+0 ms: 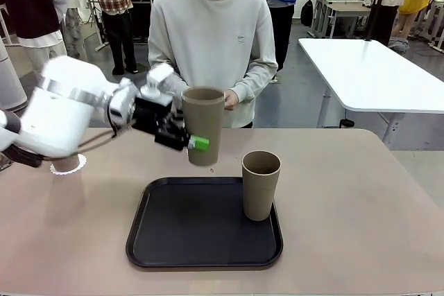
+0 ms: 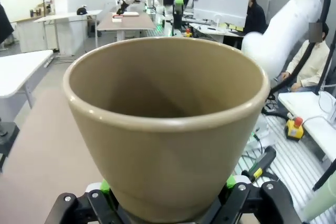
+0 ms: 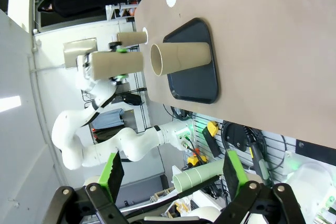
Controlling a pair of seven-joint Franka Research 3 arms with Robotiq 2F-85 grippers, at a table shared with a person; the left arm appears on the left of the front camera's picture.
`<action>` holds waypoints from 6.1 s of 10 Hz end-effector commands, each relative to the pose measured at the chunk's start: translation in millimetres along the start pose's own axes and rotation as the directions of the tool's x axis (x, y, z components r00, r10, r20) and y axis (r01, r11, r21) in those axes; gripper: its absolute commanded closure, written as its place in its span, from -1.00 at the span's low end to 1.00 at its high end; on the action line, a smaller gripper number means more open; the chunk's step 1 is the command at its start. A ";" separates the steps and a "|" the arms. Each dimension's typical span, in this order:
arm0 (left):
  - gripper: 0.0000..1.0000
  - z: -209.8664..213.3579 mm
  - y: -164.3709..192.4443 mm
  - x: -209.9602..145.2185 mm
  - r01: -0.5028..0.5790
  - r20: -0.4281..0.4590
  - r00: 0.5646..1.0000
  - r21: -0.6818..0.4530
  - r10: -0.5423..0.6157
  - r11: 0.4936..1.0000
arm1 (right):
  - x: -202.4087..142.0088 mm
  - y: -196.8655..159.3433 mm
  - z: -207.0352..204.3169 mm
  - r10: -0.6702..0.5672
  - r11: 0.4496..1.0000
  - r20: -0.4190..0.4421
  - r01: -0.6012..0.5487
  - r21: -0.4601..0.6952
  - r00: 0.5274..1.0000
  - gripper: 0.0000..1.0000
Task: Place coasters on the table and set cups on them.
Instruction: Take one Reusable plastic cup from the Flat Tray and place it on a coaster set by the human.
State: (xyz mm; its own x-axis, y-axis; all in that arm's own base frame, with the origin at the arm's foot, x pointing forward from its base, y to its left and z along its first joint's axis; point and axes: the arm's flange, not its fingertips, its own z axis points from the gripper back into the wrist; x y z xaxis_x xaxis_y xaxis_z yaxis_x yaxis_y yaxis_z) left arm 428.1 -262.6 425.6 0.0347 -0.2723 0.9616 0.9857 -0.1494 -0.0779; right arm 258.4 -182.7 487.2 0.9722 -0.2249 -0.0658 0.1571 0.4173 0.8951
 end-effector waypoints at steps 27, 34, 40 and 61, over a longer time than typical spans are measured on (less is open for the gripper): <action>-0.68 29.1 211.6 -26.0 0.218 -0.090 0.967 -0.207 -0.240 0.954 | 1.6 0.0 0.4 0.019 1.000 0.004 -0.020 0.020 1.000 -1.00; -0.68 32.8 258.7 -75.9 0.145 -0.061 0.986 -0.183 -0.158 0.972 | 1.6 0.0 0.4 0.019 1.000 0.004 -0.020 0.020 1.000 -1.00; -0.68 28.7 251.0 -90.0 0.130 -0.062 0.988 -0.170 -0.142 0.977 | 1.6 0.0 0.4 0.019 1.000 0.004 -0.020 0.020 1.000 -1.00; -1.00 13.9 310.7 -145.2 0.114 -0.030 0.992 -0.248 -0.126 0.962 | 1.6 0.0 0.4 0.019 1.000 0.004 -0.020 0.020 1.000 -1.00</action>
State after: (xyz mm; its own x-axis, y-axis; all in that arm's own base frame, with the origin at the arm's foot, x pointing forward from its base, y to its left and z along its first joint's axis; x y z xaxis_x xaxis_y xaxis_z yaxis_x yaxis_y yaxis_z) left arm 710.2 -253.3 257.5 -0.0940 -0.2682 0.9588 0.9184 -0.3951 -0.0205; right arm 258.5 -182.6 487.3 0.9722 -0.2247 -0.0656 0.1569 0.4178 0.8949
